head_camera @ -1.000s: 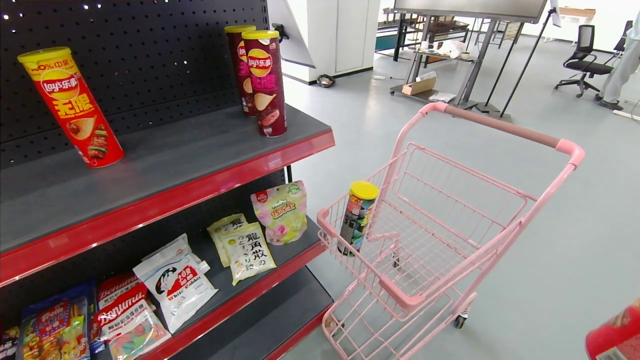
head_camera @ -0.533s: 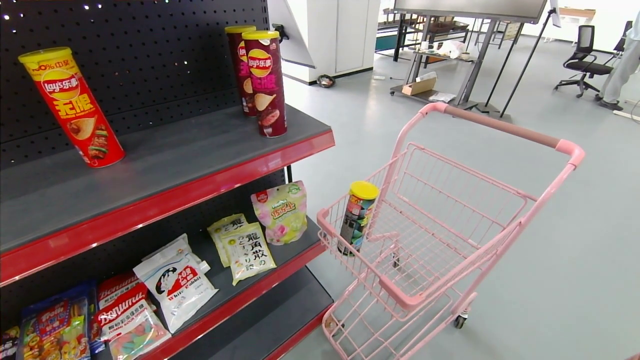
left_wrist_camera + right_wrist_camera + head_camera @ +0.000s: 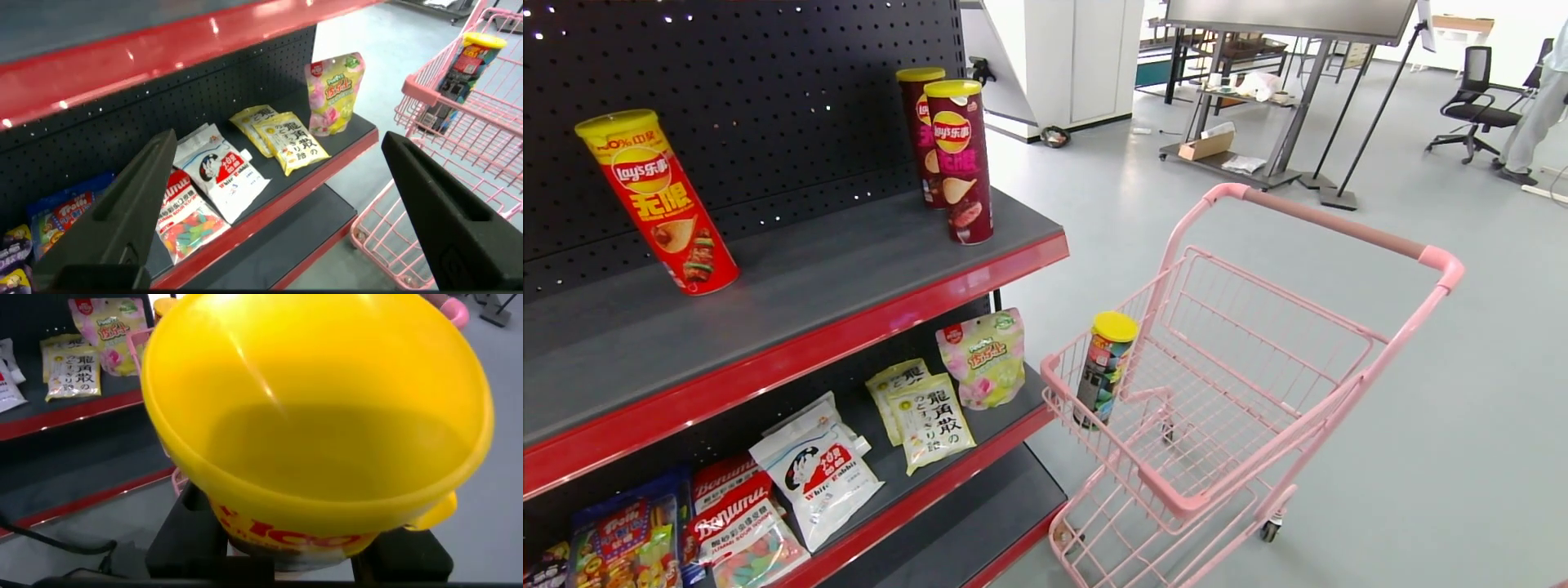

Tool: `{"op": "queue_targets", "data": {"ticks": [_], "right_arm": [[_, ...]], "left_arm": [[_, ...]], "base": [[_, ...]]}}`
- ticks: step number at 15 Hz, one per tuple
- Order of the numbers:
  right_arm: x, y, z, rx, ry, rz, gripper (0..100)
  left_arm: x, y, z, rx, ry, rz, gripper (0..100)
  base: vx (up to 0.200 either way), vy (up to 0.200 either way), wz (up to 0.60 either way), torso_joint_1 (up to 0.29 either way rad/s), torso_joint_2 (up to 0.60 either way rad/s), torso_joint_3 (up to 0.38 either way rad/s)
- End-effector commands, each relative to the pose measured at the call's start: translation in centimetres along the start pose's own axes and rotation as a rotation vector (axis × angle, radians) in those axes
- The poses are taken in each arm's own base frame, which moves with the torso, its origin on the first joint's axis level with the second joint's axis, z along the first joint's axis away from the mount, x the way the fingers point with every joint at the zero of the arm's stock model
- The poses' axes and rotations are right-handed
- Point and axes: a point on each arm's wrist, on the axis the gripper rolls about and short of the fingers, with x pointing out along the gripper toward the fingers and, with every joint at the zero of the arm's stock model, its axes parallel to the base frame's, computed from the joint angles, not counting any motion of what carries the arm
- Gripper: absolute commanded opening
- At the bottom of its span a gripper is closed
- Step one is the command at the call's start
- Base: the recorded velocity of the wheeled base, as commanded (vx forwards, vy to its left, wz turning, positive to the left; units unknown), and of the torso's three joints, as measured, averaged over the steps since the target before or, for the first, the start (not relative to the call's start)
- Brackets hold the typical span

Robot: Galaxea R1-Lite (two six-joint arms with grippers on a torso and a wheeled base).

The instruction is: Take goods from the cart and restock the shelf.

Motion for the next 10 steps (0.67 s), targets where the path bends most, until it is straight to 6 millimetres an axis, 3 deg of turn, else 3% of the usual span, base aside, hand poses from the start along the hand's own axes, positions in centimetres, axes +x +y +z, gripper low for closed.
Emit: {"op": "queue_targets", "data": {"ticks": [1, 10], "right_arm": [[0.15, 0.00, 0.03, -0.002, 0.008, 0.002, 0], [0.55, 0.15, -0.76, -0.002, 0.030, 0.008, 0]], "left_arm": [[0.01, 0.00, 0.00, 0.000, 0.001, -0.001, 100], [0.01, 0.00, 0.02, 0.000, 0.000, -0.001, 100]], "base": [[0.000, 0.000, 0.00, 0.212, -0.58, -0.359], [0.000, 0.000, 0.00, 0.186, -0.46, -0.277]]}}
